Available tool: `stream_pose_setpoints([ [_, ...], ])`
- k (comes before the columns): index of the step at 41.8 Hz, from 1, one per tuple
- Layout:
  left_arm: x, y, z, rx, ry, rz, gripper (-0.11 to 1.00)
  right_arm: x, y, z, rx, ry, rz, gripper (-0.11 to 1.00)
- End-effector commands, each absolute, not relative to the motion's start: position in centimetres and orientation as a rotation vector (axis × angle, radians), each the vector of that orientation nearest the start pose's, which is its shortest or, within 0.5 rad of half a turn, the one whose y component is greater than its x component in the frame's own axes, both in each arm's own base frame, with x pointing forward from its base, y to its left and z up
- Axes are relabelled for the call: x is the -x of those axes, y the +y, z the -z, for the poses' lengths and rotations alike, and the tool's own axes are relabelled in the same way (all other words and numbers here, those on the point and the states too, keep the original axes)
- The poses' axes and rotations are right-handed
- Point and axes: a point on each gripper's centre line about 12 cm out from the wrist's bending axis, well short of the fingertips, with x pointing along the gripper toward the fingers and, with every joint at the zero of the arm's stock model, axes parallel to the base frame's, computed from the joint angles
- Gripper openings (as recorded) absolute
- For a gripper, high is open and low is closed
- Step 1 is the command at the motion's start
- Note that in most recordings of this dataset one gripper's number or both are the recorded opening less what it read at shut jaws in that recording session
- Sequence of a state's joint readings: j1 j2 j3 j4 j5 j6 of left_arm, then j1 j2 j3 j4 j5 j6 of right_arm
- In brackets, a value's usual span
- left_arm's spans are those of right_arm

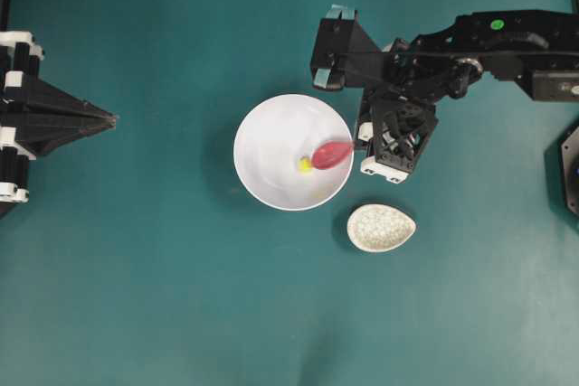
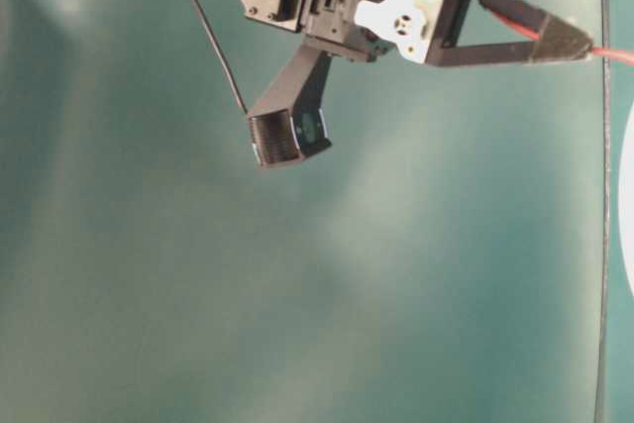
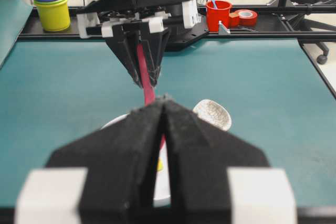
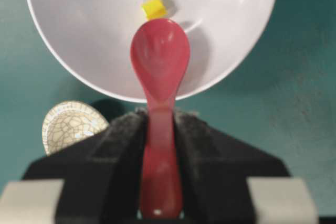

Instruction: Scoop the yellow hexagonal prism block from the bowl with a spoon using the right arm.

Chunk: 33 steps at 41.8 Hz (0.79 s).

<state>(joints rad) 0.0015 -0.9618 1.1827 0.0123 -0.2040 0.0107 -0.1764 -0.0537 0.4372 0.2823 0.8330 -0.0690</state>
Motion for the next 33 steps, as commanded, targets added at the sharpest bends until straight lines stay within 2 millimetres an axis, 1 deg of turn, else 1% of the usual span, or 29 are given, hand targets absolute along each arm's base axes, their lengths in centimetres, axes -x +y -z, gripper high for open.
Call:
stream_pose_setpoints([
  [1,-20.2,0.0,-28.7,-0.024,-0.003,0.001,0.01,-36.8,-3.9,-21.9,-0.329,1.145,0.042,0.23],
  [18,-20.1,0.0,-28.7,-0.026,-0.006,0.000,0.01,-38.1,-3.7,-20.5,-0.312,1.112,0.045,0.23],
  [33,-20.1,0.0,-28.8,-0.023,-0.008,0.002,0.01,-39.8,-4.1,-19.8,-0.289,1.015,0.068,0.23],
])
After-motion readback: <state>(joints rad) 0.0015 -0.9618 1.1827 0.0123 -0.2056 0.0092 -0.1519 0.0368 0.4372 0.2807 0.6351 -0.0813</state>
